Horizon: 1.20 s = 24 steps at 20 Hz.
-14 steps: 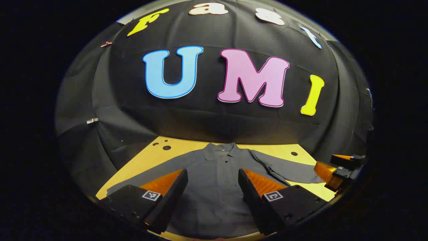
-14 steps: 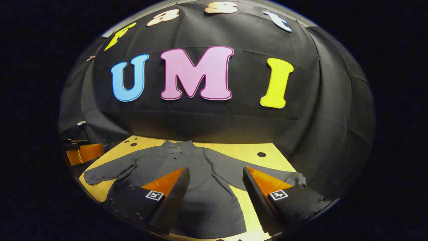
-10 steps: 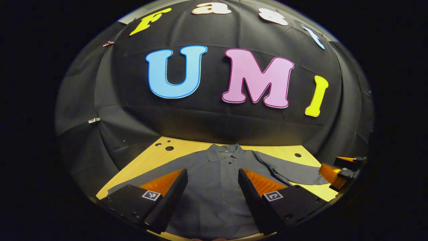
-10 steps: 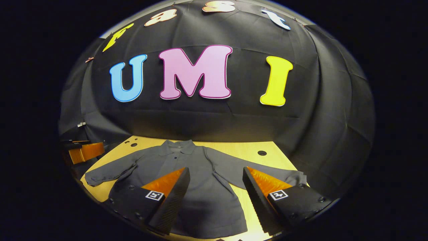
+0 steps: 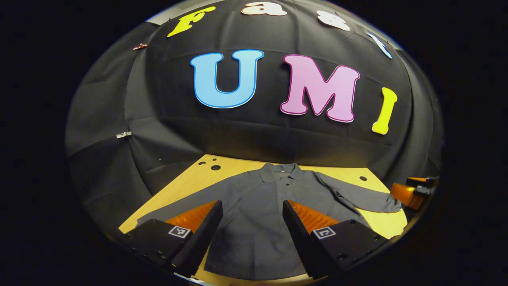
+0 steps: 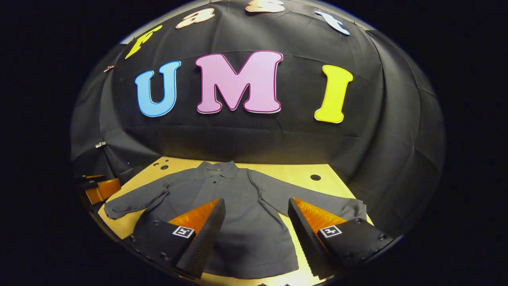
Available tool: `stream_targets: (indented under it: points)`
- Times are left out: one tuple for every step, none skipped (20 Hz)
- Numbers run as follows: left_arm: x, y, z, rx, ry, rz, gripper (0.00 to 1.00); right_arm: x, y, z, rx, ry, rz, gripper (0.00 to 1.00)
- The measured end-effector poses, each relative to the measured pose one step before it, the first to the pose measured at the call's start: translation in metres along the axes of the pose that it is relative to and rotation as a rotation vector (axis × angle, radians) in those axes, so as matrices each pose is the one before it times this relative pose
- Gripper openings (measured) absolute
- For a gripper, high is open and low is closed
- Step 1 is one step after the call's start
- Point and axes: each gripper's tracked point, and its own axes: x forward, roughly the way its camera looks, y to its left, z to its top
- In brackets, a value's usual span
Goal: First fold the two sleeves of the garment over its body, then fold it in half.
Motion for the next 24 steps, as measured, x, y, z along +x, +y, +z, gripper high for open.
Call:
stream_targets:
  points:
    - [-0.00427,0.00326,-0.00079,-0.00145,-0.00254,0.00300,0.96,0.00110,0.00055,-0.00192,-0.00871,0.00047,0.00073,0.98]
    - [-0.00219,0.00175,-0.00144,-0.00536,-0.00116,-0.00083,0.96,0.00204,0.00008,-0.00132,-0.00748,0.00323,-0.00026,0.98]
    - [-0.00211,0.00137,-0.00004,-0.00337,0.00030,0.00180,0.96,0.00048,0.00172,0.00019,0.00318,0.00010,0.00275,0.98]
    - [-0.00037,0.00120,-0.00234,-0.00026,0.00401,0.00372,0.96,0.00047,0.00229,0.00163,0.01027,-0.00238,0.00354,0.98]
    - [-0.00028,0.00126,-0.00014,-0.00014,0.00368,0.00159,0.96,0.00145,0.00042,0.00172,0.00758,-0.00243,0.00095,0.98]
    - [0.00090,0.00044,-0.00073,-0.00033,0.00382,0.00212,0.96,0.00139,-0.00091,0.00067,0.00373,0.00147,-0.00219,0.98]
    - [0.00068,0.00012,0.00162,0.00004,0.00185,0.00129,0.96,0.00204,-0.00078,-0.00241,0.00323,0.00434,-0.00305,0.98]
    - [0.00051,-0.00038,0.00079,0.00108,-0.00197,0.00068,0.96,0.00299,-0.00149,-0.00144,0.00369,0.00837,0.00026,0.98]
    - [0.00133,-0.00044,0.00211,0.00455,-0.00007,0.00437,0.96,0.00328,-0.00032,-0.00363,0.00172,0.01683,0.01213,0.98]
    - [0.00195,0.00149,-0.00112,0.00873,0.00299,0.01220,0.96,0.00209,-0.00137,-0.00399,0.00814,0.01939,0.01033,0.98]
    - [0.00183,0.00041,-0.00002,0.00605,0.00349,0.00581,0.96,0.00333,-0.00574,-0.00173,0.00983,0.00929,-0.00748,0.98]
    - [0.00147,-0.00132,-0.00210,-0.00289,0.00643,-0.00283,0.96,0.00467,-0.00860,-0.00088,0.00888,0.00415,-0.01826,0.98]
    - [0.00142,-0.00181,-0.00137,-0.00770,0.00793,-0.00418,0.96,0.00444,-0.00805,-0.00131,0.00711,0.00456,-0.01429,0.98]
    - [0.00116,-0.00136,-0.00326,-0.00458,0.00827,-0.00126,0.96,0.00529,-0.00857,-0.00031,0.00404,0.00282,-0.01740,0.98]
    - [0.00191,-0.00062,-0.00157,0.00089,0.00901,0.00438,0.96,0.00487,-0.01150,-0.00086,0.00403,0.00444,-0.02417,0.98]
    - [0.00191,-0.00087,-0.00348,0.00163,0.01144,0.00423,0.96,0.00458,-0.01381,-0.00270,0.00504,0.01575,-0.03084,0.98]
    - [0.00120,-0.00113,-0.00136,-0.00219,0.00965,0.00149,0.96,0.00338,-0.01440,-0.00314,0.00768,0.01432,-0.03959,0.98]
    - [0.00208,-0.00134,-0.00132,-0.00677,0.00518,-0.00150,0.96,0.00389,-0.01341,-0.00198,0.01184,0.01412,-0.03187,0.98]
    - [0.00136,-0.00077,0.00055,-0.00599,0.00333,0.00296,0.96,0.00474,-0.00863,-0.00280,0.00910,0.01274,-0.01863,0.98]
    - [0.00185,0.00067,-0.00189,-0.00473,0.00321,0.00795,0.96,0.00544,-0.01110,-0.00100,0.00149,0.01113,-0.02028,0.98]
    - [0.00056,-0.00079,-0.00107,-0.00512,0.00879,0.00517,0.96,0.00599,-0.01510,-0.00265,-0.00153,0.00999,-0.02604,0.98]
    - [0.00207,-0.00226,-0.00461,-0.00711,0.01540,0.00246,0.96,0.00671,-0.01322,-0.00191,0.00268,0.01128,-0.02126,0.98]
    - [0.00194,-0.00159,-0.00396,-0.00959,0.02567,0.00284,0.96,0.00728,-0.00857,-0.00193,0.01217,0.00869,-0.01764,0.98]
    - [0.00143,-0.00195,-0.00714,-0.01453,0.03115,0.00220,0.96,0.00764,-0.00780,0.00087,0.01460,0.00030,-0.00656,0.98]
